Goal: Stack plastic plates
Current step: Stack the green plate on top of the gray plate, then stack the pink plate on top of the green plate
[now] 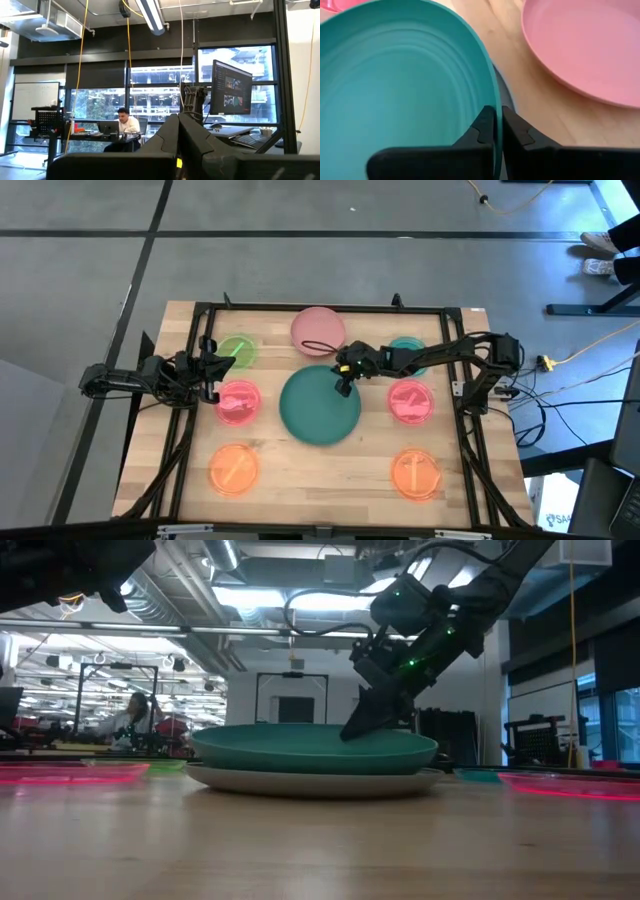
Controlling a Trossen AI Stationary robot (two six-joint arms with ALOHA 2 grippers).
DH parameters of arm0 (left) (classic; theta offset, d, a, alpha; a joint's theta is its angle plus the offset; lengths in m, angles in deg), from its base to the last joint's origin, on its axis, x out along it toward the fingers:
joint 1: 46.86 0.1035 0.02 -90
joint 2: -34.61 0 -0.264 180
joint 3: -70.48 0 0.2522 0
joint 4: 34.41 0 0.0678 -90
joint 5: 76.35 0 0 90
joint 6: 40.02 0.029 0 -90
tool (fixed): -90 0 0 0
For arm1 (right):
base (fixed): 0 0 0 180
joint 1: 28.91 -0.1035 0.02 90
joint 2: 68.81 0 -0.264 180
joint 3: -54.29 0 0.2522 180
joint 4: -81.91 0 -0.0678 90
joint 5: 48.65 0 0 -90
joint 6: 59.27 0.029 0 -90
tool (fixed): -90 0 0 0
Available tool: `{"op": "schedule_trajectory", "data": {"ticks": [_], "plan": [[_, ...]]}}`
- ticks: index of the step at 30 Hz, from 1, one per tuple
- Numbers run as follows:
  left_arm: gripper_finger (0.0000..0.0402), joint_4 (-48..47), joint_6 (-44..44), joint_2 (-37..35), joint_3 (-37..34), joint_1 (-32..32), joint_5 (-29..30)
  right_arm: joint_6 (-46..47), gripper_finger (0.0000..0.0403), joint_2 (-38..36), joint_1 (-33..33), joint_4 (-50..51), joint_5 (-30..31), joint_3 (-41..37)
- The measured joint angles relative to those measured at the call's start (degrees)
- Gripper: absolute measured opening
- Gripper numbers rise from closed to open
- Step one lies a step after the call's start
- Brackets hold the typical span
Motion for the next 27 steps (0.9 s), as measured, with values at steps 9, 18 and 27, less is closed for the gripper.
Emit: {"op": "schedule_trajectory", "data": {"ticks": [9, 18, 27], "plan": [[0.0002, 0.0, 0.0, 0.0, 0.0, 0.0, 0.0, -0.9, 0.0109, 0.2, 0.0, 0.3, 0.2, 0.0], [0.0002, -0.5, -0.5, 0.0, 0.0, 0.0, 0.0, -9.6, 0.0183, -4.4, 2.3, -0.2, 13.7, 0.0], [0.0002, -0.7, -1.9, 0.0, 0.0, 0.0, 0.0, -32.5, 0.0186, -3.4, 7.9, 1.6, 7.3, 0.0]]}}
